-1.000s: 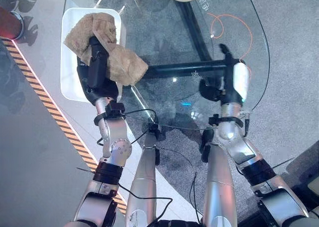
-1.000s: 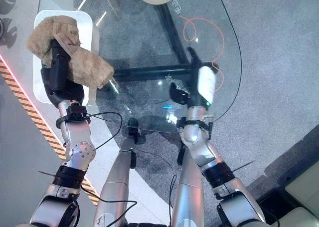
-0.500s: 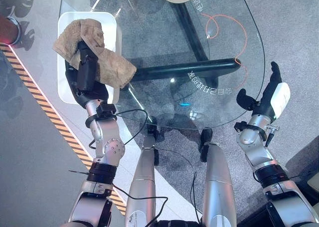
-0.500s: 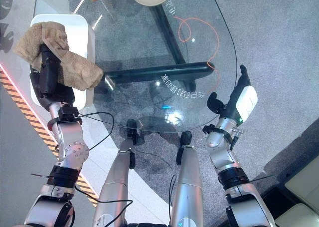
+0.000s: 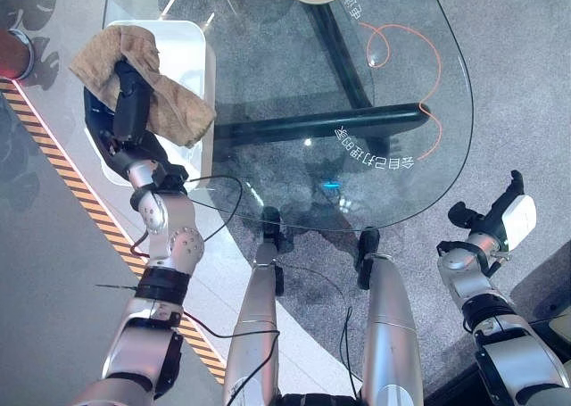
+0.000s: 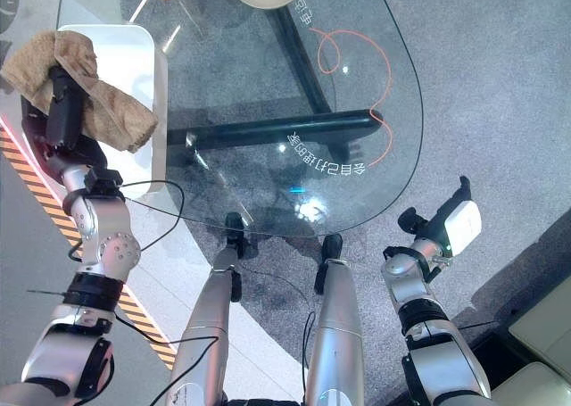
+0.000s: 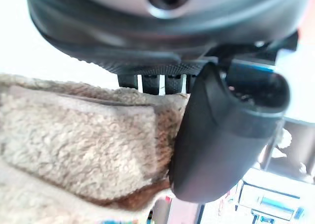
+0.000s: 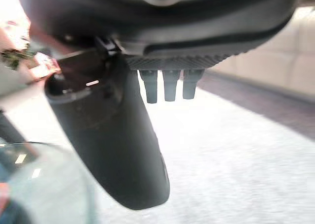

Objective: Wipe the table with a cloth and put it in the basket.

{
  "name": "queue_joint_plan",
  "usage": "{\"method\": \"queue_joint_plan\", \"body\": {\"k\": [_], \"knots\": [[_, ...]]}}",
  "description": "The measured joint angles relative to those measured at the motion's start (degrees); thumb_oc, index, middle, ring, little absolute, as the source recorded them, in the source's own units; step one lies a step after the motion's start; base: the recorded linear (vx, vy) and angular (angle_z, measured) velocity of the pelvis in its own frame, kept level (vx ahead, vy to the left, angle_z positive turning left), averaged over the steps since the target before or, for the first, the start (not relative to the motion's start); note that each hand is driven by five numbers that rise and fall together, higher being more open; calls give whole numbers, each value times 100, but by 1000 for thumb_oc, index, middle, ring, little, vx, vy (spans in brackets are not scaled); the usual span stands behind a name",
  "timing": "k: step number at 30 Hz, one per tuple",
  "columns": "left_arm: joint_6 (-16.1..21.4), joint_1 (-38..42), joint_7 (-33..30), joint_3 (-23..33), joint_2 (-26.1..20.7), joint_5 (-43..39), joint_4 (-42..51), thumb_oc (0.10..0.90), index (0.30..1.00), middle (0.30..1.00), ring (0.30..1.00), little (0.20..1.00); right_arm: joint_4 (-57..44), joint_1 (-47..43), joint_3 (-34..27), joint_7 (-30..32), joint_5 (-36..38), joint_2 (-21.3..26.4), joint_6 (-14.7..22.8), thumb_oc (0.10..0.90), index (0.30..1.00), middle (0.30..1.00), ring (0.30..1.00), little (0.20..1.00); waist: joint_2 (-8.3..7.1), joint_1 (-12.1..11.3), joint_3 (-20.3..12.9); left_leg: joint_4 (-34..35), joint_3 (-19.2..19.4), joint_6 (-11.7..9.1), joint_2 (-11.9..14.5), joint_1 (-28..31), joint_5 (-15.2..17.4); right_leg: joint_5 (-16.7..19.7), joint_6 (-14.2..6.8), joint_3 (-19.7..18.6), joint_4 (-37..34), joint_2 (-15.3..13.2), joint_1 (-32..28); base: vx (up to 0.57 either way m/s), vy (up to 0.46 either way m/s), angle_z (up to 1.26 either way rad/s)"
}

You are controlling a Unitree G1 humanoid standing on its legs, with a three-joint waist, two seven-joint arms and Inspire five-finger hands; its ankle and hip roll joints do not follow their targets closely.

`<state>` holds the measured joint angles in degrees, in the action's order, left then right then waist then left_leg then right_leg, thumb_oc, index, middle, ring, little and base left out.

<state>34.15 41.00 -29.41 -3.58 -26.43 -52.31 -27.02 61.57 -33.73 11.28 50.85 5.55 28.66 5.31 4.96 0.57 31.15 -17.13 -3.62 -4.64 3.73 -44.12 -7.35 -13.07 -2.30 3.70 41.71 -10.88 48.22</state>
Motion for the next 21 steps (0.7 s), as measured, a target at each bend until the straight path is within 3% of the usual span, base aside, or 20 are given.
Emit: {"method": "queue_joint_plan", "body": {"k": [7,21], "knots": [[-98,516,-388,-42,-556,198,-903,100,300,300,300,200,686,-22,41,-406,118,-1,28,800,900,900,900,900,0,97,0,-7,0,-19,8,-13,-13,4,3,2,2,9,10,0,0,0],[-686,921,-730,-720,-795,1158,-2165,100,300,300,300,200,828,-53,185,-705,112,-36,-105,800,900,900,900,900,-2,189,1,1,-1,-49,61,-118,-32,26,34,-2,11,66,139,-1,2,0]]}}
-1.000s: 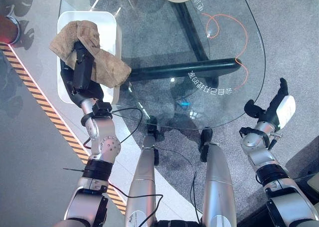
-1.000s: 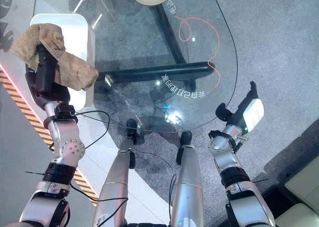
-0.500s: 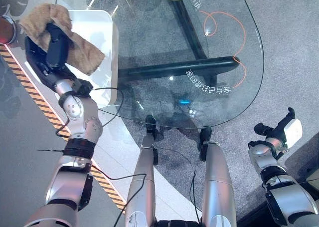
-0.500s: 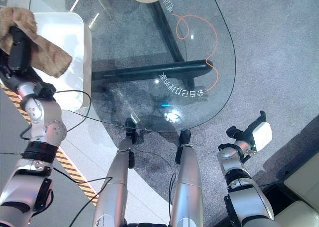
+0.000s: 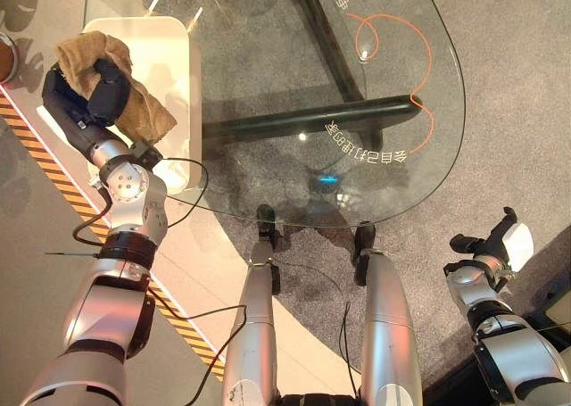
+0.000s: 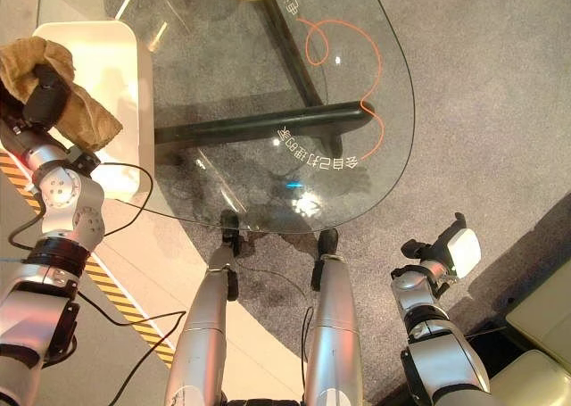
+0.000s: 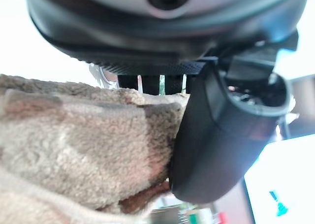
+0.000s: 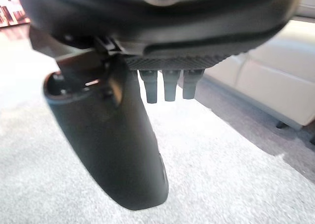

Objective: Wipe the table with a cloth and put it in the basket.

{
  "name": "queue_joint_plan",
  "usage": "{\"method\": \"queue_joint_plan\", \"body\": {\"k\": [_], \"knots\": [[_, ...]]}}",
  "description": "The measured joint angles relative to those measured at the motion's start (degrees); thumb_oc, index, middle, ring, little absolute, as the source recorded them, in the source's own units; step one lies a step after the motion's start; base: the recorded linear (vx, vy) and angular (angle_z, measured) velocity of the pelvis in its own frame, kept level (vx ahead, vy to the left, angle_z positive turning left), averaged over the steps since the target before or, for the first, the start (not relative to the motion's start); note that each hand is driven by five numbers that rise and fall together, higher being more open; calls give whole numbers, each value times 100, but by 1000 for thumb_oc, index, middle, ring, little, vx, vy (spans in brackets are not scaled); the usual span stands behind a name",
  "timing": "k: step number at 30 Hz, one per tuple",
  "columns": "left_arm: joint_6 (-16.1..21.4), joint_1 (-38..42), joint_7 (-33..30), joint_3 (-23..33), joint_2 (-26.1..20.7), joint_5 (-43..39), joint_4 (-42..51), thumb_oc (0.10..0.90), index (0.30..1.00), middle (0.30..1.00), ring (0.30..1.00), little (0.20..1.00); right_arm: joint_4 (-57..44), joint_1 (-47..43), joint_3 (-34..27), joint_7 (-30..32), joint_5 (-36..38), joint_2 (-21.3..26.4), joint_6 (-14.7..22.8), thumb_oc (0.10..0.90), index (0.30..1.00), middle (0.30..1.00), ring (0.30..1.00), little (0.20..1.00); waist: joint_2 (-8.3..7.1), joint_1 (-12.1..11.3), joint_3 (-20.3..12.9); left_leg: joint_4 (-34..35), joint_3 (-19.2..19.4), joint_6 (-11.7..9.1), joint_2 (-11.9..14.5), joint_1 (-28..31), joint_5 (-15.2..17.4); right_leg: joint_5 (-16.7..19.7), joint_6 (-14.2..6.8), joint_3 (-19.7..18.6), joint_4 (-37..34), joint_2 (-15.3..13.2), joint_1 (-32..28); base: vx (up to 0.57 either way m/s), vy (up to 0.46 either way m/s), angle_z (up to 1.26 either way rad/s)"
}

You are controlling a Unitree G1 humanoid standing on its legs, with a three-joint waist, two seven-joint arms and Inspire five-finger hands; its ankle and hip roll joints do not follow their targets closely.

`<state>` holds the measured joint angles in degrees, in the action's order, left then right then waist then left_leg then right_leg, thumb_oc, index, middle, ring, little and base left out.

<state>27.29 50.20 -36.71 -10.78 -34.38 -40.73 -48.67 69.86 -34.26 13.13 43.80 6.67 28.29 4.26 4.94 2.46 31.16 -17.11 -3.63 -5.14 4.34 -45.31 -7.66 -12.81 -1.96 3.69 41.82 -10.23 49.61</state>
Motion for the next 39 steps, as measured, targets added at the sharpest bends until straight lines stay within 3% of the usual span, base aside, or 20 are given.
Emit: {"method": "queue_joint_plan", "body": {"k": [15,39], "knots": [[-1172,573,-287,-462,-150,1365,-769,100,300,300,300,200,10,-4,183,-19,-1,-4,2,800,900,900,900,900,-4,104,1,5,23,-15,68,-66,8,27,32,-15,-14,68,90,-3,5,-1],[-1921,903,-498,-460,-295,1476,-1624,100,300,300,300,200,10,-140,361,-22,-2,-11,36,800,900,900,900,900,-180,238,6,-9,42,-28,78,-208,2,119,-13,-30,-134,87,175,0,0,0]]}}
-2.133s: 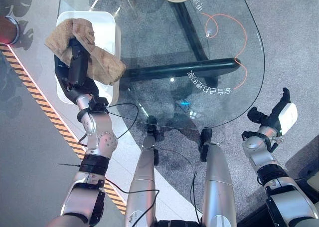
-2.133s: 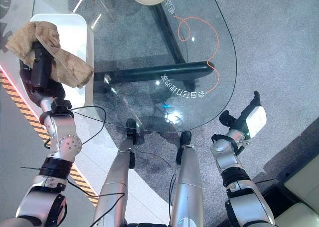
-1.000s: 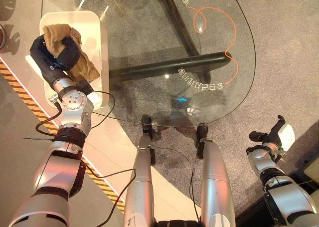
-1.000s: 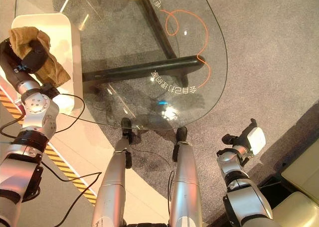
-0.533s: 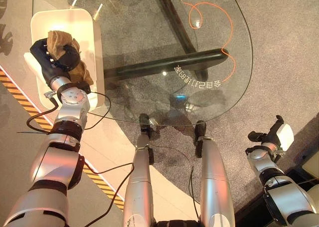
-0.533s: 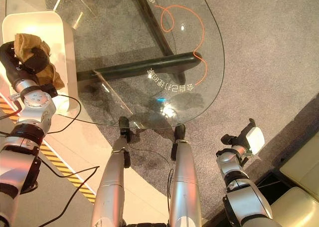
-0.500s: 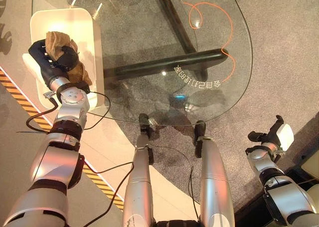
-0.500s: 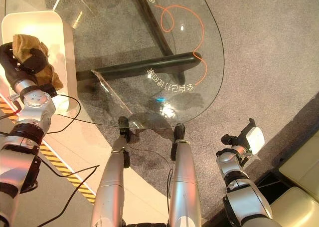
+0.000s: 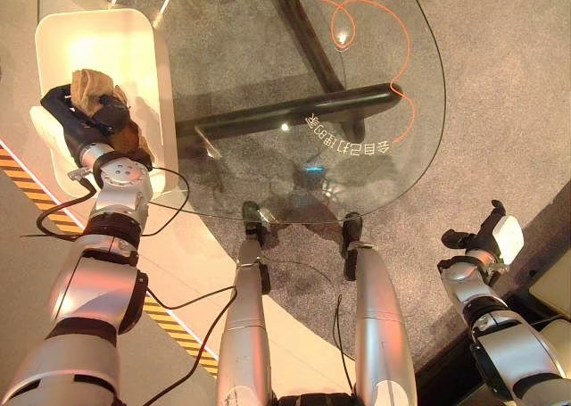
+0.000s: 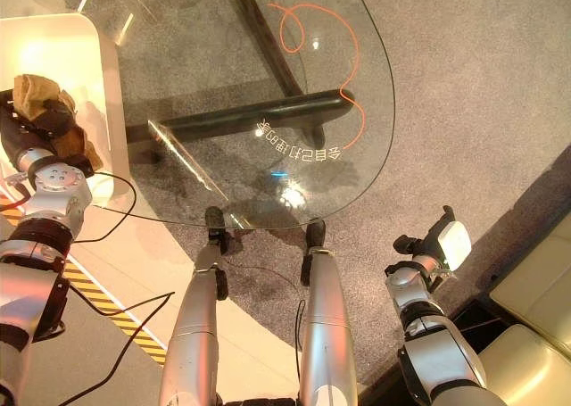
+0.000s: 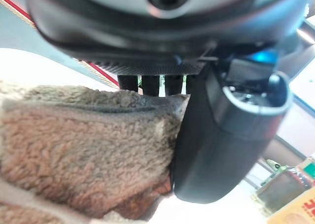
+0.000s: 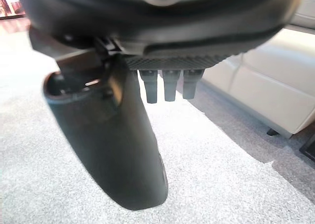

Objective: Wipe the table with a cloth and put it in the basket.

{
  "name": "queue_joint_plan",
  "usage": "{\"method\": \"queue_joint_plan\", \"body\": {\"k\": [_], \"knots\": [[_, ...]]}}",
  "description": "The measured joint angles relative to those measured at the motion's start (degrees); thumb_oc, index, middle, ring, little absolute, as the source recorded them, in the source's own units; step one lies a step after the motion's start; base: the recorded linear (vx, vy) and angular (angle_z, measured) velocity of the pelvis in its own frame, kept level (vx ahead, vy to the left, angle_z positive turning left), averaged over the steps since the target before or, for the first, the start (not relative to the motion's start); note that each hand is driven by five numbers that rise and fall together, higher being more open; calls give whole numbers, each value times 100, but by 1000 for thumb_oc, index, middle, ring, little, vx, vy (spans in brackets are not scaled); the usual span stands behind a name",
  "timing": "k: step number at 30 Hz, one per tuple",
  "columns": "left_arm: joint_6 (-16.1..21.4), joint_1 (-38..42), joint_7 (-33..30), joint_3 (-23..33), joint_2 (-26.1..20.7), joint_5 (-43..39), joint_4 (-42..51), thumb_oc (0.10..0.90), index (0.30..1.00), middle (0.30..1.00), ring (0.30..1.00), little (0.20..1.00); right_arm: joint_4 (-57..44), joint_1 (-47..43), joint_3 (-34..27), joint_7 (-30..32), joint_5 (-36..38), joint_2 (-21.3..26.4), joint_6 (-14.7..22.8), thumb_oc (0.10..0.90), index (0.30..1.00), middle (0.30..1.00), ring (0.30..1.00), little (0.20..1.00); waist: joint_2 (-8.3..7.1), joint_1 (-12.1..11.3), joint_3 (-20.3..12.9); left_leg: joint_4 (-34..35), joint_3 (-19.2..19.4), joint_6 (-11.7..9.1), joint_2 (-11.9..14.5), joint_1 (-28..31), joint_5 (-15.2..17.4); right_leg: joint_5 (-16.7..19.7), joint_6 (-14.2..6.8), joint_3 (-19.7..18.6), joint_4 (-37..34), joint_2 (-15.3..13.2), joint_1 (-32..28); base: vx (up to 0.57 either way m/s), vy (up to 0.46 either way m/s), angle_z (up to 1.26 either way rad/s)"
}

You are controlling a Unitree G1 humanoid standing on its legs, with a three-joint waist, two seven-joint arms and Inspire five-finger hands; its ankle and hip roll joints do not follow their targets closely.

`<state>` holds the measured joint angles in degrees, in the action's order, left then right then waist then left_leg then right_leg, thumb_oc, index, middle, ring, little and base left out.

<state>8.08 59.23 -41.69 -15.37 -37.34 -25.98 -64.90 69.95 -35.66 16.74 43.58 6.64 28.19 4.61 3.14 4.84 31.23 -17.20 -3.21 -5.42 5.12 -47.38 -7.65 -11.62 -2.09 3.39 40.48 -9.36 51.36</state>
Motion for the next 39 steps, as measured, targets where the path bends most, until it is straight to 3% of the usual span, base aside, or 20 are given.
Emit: {"method": "queue_joint_plan", "body": {"k": [21,22,23,24,28,39], "knots": [[-310,176,778,-199,-3,-247,-265,100,300,300,300,200,7,-211,2,-7,-25,6,6,800,900,900,900,900,-4,14,-1,-40,23,0,2,-168,0,70,-34,-26,-73,9,129,-2,3,0],[-312,178,780,-199,-3,-249,-266,138,333,333,333,238,7,-212,2,-8,-25,6,28,800,900,900,900,900,-4,12,-1,-40,27,0,2,-170,0,72,-35,-30,-73,10,134,0,0,0],[-319,178,785,-199,-3,-252,-266,701,815,815,815,801,7,-212,2,-12,-25,6,31,800,900,900,900,900,-5,12,-1,-39,34,0,2,-171,0,72,-36,-37,-74,10,139,0,0,0],[-331,179,798,-199,-3,-257,-266,800,900,900,900,900,7,-212,2,-14,-25,6,33,800,900,900,900,900,-5,13,-1,-37,36,0,2,-171,0,74,-38,-40,-77,10,140,0,0,0],[-491,194,939,-199,-6,-281,-268,800,900,900,900,900,17,-212,2,-26,-24,6,39,800,900,900,900,900,-6,21,0,-33,44,0,2,-174,0,78,-43,-46,-88,11,142,0,0,0],[-496,390,975,-199,-120,-481,-316,800,900,900,900,900,18,-216,2,-77,-22,9,39,800,900,900,900,900,-7,27,-1,-12,63,0,10,-204,-1,106,-54,-60,-142,22,171,0,0,0]]}}
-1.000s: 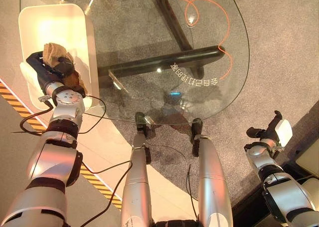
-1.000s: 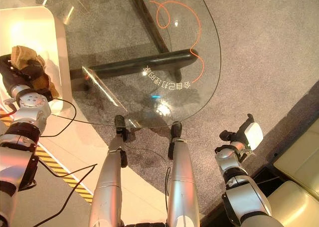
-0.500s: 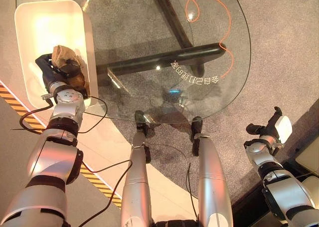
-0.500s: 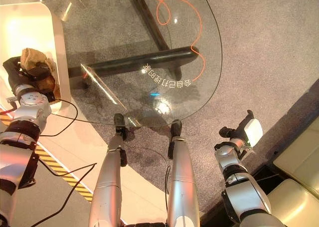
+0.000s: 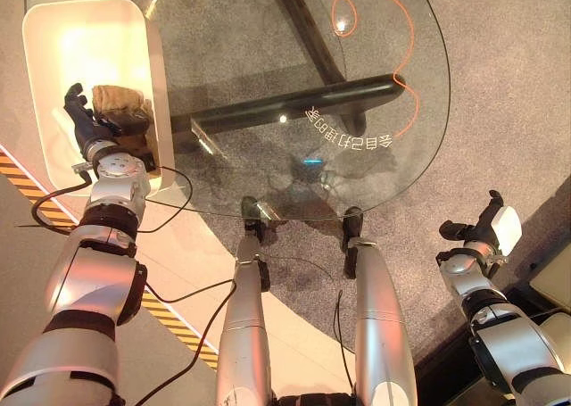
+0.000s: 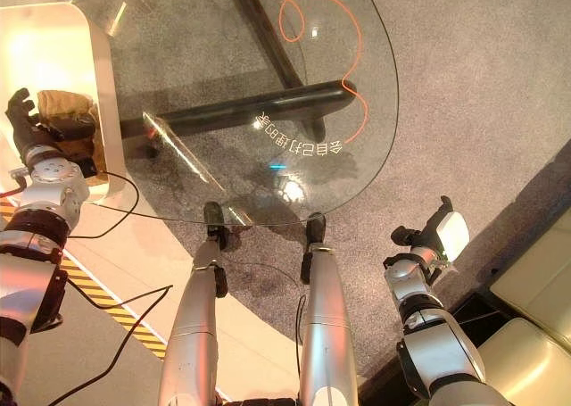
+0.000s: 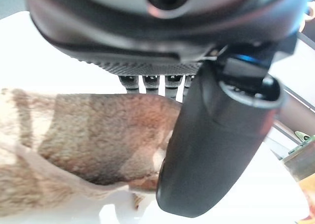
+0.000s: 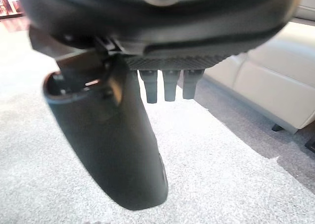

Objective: Wipe the table with a cloth and put it in the basket.

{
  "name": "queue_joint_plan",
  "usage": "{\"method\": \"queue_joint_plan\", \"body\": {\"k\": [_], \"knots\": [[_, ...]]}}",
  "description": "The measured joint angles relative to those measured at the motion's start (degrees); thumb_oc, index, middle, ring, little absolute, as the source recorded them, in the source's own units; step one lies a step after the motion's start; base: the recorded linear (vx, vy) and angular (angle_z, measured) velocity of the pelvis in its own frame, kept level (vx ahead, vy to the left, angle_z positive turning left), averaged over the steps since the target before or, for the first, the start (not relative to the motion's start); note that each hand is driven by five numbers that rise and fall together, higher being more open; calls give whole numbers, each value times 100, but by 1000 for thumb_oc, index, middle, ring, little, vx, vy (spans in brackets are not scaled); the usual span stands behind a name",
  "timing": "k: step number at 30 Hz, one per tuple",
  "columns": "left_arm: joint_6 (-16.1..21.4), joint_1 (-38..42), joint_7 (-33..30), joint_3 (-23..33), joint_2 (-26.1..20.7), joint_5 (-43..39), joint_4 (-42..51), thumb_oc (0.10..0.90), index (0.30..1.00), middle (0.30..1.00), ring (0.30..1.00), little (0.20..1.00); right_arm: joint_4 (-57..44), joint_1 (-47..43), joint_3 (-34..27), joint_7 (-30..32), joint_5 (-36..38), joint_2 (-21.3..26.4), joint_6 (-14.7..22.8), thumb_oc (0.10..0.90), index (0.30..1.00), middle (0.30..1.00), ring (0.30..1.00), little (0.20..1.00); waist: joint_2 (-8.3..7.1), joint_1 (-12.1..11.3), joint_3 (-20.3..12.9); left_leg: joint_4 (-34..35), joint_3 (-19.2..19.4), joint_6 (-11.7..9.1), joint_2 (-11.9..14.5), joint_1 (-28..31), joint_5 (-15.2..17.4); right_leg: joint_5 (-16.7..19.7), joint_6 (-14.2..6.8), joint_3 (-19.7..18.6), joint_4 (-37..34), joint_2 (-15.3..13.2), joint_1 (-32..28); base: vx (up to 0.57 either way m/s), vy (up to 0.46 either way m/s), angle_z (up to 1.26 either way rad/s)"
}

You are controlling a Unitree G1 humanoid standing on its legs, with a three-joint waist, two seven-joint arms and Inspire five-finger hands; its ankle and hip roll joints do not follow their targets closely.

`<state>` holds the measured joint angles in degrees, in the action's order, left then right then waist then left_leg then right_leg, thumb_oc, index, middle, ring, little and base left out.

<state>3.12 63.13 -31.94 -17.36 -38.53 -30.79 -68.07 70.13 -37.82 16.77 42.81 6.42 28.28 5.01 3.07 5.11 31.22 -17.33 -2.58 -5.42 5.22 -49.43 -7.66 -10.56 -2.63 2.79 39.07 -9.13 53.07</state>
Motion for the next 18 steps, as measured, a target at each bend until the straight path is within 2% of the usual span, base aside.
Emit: {"method": "queue_joint_plan", "body": {"k": [7,13,18], "knots": [[62,39,-61,8,-29,-153,-66,800,900,900,900,900,0,1,1,0,0,-1,15,800,900,900,900,900,-1,-6,0,-5,9,-8,1,29,-9,23,-10,-3,7,1,-49,-17,-22,0],[637,-16,-468,45,-31,-207,-35,800,900,900,900,900,7,57,1,0,4,-26,54,800,900,900,900,900,-5,-9,2,-10,-7,-12,2,210,-14,25,-7,7,21,4,-233,-47,-60,1],[1133,-141,-1021,260,-114,-201,412,800,900,900,900,900,28,249,-7,1,31,-116,69,800,900,900,900,900,-12,-24,-2,219,-18,-9,34,748,-48,38,-4,58,-181,24,-754,-58,-82,1]]}}
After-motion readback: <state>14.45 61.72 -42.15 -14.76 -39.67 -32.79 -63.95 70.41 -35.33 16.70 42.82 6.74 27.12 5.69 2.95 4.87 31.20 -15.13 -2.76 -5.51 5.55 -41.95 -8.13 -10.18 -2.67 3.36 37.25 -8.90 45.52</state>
